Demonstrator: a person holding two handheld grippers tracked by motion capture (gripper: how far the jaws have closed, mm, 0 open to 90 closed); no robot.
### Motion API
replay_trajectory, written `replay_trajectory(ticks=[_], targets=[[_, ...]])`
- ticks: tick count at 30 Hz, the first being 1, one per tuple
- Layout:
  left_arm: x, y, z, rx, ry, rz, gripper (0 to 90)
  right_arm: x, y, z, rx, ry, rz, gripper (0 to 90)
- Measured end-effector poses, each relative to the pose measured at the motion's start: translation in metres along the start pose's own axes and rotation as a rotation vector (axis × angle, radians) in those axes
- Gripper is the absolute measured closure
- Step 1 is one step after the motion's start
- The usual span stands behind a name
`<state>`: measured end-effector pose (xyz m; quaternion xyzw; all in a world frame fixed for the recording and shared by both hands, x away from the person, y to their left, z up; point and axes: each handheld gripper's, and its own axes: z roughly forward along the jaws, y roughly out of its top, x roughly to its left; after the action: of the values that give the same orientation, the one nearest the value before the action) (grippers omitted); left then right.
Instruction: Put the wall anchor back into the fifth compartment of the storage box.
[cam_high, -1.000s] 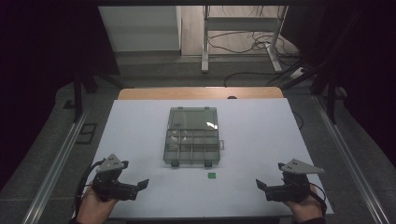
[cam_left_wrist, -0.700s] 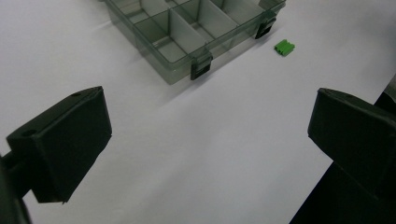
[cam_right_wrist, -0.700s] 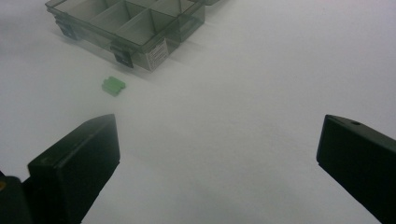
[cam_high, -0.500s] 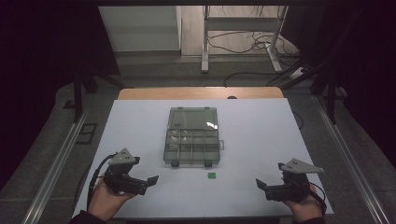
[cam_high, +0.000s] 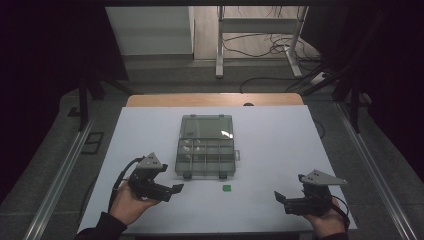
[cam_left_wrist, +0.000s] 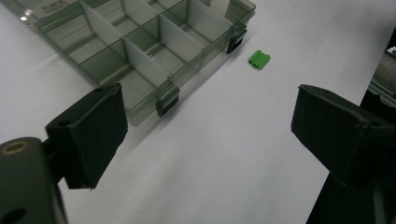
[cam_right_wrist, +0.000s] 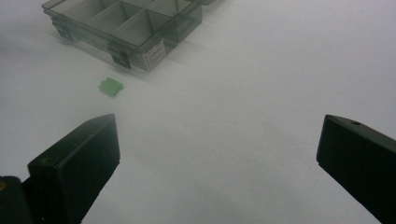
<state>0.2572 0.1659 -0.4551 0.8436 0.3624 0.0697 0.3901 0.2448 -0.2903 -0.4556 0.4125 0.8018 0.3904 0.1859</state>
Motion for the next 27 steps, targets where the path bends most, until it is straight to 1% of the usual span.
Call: replay_trajectory(ticks=[4, 7, 10, 11, 12, 13, 14, 16, 18, 19, 20, 24, 25, 27], targets=[[0.000, 0.005, 0.007, 0.008, -0.019, 0.010, 16.1, -0.001, 0.000, -0.001, -0.006, -0.003, 0.015, 0.0], [0.000, 0.008, 0.011, 0.014, -0.033, 0.017, 19.4, -0.001, 0.000, -0.001, -0.005, -0.003, 0.014, 0.0], [0.000, 0.013, 0.018, 0.029, -0.051, 0.033, 25.1, -0.001, 0.000, 0.000, -0.002, -0.004, 0.014, 0.0], [0.000, 0.013, 0.018, 0.029, -0.051, 0.033, 26.9, -0.001, 0.000, 0.000, -0.002, -0.004, 0.014, 0.0], [-0.001, 0.015, 0.019, 0.031, -0.054, 0.037, 26.9, -0.001, 0.000, -0.001, -0.002, -0.006, 0.015, 0.0], [-0.001, 0.016, 0.021, 0.035, -0.060, 0.041, 29.8, -0.002, 0.000, -0.001, -0.003, -0.007, 0.020, 0.0], [-0.002, 0.018, 0.023, 0.036, -0.064, 0.043, 29.8, -0.002, 0.000, -0.001, -0.003, -0.007, 0.020, 0.0], [-0.003, 0.021, 0.028, 0.044, -0.074, 0.048, 34.7, -0.002, -0.001, -0.001, -0.002, -0.007, 0.023, 0.0], [-0.004, 0.024, 0.033, 0.053, -0.081, 0.054, 38.4, -0.002, 0.000, 0.000, 0.000, -0.006, 0.021, 0.0], [-0.005, 0.025, 0.036, 0.060, -0.083, 0.057, 38.4, -0.002, 0.000, 0.000, 0.000, -0.006, 0.021, 0.0], [-0.006, 0.027, 0.039, 0.066, -0.087, 0.061, 40.3, -0.002, 0.000, 0.000, 0.001, -0.006, 0.021, 0.0], [-0.007, 0.033, 0.051, 0.091, -0.110, 0.076, 46.1, -0.002, 0.000, 0.000, 0.004, -0.004, 0.021, 0.0], [-0.008, 0.034, 0.054, 0.095, -0.115, 0.078, 48.8, -0.002, -0.001, 0.000, 0.005, -0.004, 0.021, 0.0], [-0.009, 0.038, 0.062, 0.108, -0.124, 0.087, 50.1, -0.002, -0.001, 0.000, 0.005, -0.004, 0.020, 0.0]])
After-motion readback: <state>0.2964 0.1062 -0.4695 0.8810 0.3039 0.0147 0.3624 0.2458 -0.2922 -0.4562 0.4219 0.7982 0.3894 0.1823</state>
